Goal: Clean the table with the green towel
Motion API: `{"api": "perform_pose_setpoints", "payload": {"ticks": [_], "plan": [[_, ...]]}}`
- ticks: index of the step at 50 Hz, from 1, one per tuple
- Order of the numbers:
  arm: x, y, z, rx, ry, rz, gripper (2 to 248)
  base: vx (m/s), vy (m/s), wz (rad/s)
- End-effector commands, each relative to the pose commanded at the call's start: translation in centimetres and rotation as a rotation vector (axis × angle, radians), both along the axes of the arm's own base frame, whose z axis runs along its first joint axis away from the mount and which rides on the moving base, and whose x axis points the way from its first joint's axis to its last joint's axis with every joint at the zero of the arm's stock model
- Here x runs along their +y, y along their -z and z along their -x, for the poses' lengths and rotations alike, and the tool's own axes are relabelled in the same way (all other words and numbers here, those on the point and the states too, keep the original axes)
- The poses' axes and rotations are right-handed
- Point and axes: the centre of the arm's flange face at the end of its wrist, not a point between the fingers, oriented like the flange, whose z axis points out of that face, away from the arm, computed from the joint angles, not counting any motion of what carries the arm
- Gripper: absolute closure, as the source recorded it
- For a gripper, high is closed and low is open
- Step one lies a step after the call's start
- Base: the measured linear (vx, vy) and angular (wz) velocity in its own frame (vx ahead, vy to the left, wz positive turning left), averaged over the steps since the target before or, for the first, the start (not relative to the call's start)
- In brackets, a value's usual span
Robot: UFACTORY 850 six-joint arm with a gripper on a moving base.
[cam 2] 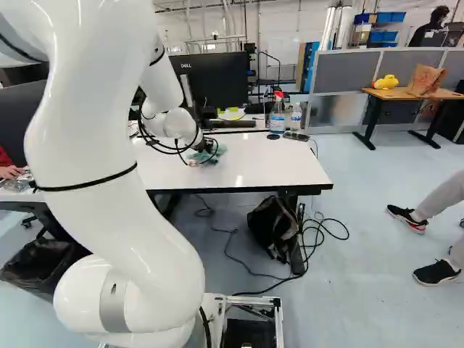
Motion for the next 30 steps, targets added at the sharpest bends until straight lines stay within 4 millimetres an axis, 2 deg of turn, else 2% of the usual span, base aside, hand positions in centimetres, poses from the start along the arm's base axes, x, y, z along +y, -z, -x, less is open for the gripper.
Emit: {"api": "perform_pose_setpoints", "payload": {"ticks": [30], "plan": [[0.02,0.31,0.31,0.049,-0.003,0.001,203,0.000,0.000,0.000]]}}
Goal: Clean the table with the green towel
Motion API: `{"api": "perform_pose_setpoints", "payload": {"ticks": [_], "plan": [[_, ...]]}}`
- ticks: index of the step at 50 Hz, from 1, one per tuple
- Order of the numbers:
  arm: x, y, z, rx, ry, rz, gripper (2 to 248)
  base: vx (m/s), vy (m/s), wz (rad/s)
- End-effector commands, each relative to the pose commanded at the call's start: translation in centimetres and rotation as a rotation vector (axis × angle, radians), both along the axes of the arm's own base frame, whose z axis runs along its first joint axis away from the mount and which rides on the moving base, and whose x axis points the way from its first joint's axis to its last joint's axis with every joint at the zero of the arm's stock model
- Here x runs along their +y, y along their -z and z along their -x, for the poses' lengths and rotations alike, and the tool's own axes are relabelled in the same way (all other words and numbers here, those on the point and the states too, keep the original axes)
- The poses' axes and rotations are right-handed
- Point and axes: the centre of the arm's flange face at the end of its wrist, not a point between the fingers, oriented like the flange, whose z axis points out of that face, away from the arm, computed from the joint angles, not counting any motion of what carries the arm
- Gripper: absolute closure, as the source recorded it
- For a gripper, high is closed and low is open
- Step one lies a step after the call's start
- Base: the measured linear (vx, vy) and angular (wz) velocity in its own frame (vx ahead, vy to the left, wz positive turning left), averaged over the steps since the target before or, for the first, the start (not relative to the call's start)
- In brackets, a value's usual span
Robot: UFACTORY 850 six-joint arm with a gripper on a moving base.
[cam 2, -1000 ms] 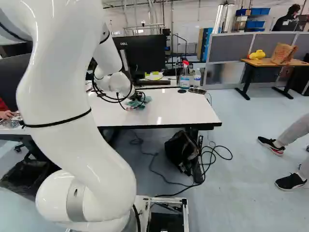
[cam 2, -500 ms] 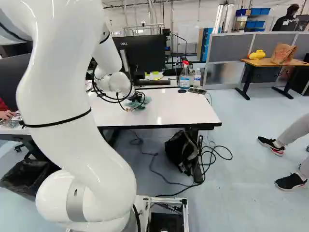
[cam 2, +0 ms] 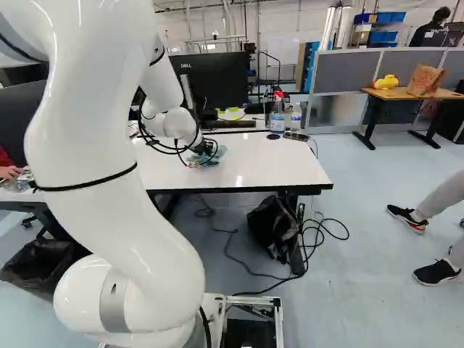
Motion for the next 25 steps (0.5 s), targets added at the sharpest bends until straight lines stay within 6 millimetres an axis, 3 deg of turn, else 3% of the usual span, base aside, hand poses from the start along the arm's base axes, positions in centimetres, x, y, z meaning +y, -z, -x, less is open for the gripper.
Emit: {"api": "perform_pose_setpoints", "payload": {"ticks": [25], "plan": [[0.01,0.31,0.35,0.052,-0.004,0.001,203,0.000,0.000,0.000]]}}
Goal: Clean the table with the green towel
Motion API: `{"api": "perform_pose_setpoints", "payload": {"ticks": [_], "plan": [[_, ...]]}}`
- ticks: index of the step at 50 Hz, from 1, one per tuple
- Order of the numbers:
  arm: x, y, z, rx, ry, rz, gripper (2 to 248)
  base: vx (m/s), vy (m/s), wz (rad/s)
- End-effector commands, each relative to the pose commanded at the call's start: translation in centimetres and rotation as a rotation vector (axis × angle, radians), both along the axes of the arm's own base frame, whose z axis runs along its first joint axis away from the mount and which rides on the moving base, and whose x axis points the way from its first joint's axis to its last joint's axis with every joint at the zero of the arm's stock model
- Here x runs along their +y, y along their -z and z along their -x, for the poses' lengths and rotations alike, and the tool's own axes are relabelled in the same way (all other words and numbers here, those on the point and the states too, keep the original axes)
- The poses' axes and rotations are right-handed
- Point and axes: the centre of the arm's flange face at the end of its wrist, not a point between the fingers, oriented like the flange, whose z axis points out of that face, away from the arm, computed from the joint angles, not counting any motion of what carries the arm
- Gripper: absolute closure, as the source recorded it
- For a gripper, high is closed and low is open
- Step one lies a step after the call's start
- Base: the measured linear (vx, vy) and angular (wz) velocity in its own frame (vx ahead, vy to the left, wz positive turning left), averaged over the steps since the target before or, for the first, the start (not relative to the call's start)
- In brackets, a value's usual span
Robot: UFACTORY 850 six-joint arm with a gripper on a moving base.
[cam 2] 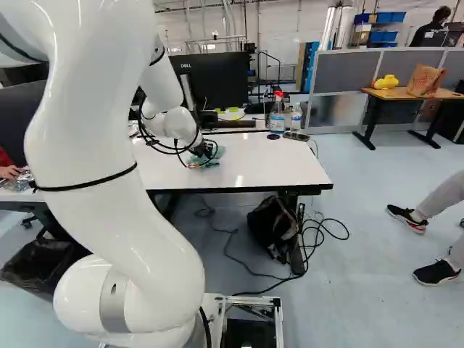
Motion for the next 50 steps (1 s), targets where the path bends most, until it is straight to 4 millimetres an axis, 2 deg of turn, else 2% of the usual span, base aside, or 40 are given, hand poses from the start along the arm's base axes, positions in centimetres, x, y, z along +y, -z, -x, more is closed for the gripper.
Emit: {"api": "perform_pose_setpoints", "payload": {"ticks": [21,50], "plan": [[-0.2,0.2,0.2,0.034,0.001,0.001,203,0.000,0.000,0.000],[-4.0,0.3,-3.2,0.020,0.080,-0.002,203,0.000,0.000,0.000]]}}
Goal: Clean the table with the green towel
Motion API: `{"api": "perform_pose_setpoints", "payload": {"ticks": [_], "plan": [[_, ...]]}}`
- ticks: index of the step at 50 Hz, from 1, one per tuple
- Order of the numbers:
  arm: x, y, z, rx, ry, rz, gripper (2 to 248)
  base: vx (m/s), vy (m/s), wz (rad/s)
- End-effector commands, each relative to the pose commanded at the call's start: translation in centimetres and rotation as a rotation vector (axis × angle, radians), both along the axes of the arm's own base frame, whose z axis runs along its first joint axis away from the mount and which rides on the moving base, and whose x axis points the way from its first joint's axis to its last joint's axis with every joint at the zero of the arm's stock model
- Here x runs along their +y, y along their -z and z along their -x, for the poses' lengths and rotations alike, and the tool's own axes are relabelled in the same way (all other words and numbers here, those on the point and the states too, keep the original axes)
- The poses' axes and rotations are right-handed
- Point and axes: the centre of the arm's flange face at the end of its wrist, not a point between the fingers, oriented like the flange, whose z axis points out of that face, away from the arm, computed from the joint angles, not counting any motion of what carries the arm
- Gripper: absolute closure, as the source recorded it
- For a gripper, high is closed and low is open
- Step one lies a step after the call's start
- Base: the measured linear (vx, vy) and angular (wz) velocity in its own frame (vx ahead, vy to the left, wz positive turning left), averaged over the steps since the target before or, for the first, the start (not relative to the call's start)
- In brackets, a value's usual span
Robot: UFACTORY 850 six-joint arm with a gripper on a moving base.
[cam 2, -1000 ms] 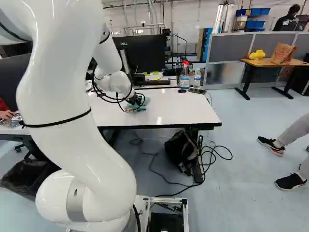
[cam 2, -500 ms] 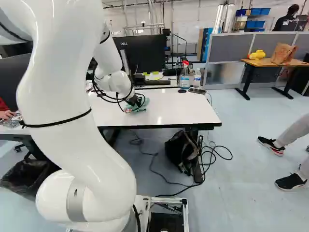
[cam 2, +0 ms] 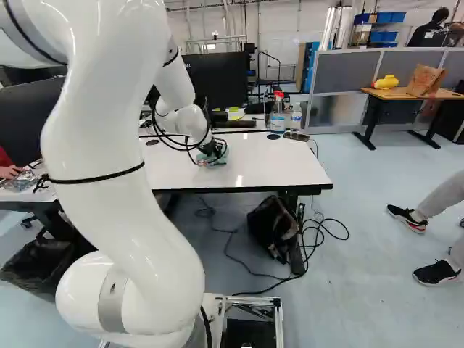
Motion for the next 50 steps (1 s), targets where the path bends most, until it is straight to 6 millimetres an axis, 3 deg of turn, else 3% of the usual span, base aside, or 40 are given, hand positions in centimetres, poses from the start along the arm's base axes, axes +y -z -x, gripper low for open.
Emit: {"api": "perform_pose_setpoints", "payload": {"ticks": [50], "plan": [[-0.9,0.7,-9.4,-0.057,0.019,-0.002,203,0.000,0.000,0.000]]}}
